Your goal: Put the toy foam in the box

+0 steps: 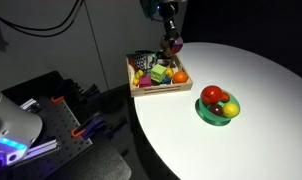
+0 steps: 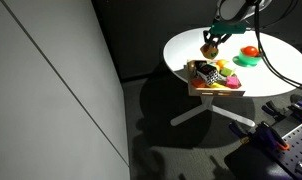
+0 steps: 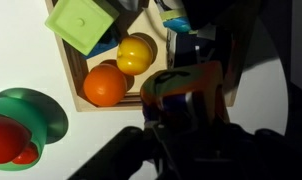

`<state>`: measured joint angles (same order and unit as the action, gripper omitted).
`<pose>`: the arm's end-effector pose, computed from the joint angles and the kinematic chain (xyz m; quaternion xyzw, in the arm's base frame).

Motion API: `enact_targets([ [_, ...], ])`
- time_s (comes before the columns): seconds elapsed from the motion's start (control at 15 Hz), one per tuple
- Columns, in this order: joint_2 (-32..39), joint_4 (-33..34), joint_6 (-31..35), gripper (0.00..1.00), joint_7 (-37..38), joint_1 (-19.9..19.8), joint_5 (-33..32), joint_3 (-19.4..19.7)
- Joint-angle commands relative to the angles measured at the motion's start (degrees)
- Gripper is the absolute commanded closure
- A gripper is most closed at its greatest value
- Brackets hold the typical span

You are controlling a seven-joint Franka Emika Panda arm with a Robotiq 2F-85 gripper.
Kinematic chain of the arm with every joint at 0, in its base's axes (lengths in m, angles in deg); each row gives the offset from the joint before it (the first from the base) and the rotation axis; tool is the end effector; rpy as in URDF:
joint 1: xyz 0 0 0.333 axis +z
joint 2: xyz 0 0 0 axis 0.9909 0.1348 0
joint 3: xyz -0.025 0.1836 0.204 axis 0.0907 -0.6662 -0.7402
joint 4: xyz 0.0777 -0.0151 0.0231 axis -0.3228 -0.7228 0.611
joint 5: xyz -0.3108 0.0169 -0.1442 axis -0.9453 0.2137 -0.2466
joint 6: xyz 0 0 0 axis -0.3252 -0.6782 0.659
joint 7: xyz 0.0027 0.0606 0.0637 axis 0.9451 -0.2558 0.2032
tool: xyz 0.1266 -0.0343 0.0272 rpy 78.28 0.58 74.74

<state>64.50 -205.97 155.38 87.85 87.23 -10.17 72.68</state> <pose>0.5668 -0.0210 0.2379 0.9458 -0.3050 0.1094 0.0208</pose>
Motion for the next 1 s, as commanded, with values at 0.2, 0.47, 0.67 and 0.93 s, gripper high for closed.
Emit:
enact_targets([
  [0.2,1.1,-0.5,0.3,0.85,0.4,0.8,1.3,1.4],
  [0.47,0.7,-1.2,-1.1,0.76,0.5,0.9,1.2,1.9],
  [0.67,0.2,-1.7,-2.1,0.34,-0.6,0.3,2.2,1.3],
  [0.93,-2.5,-3.3,-2.3,0.03,-3.0,-0.8,5.0,-0.1],
])
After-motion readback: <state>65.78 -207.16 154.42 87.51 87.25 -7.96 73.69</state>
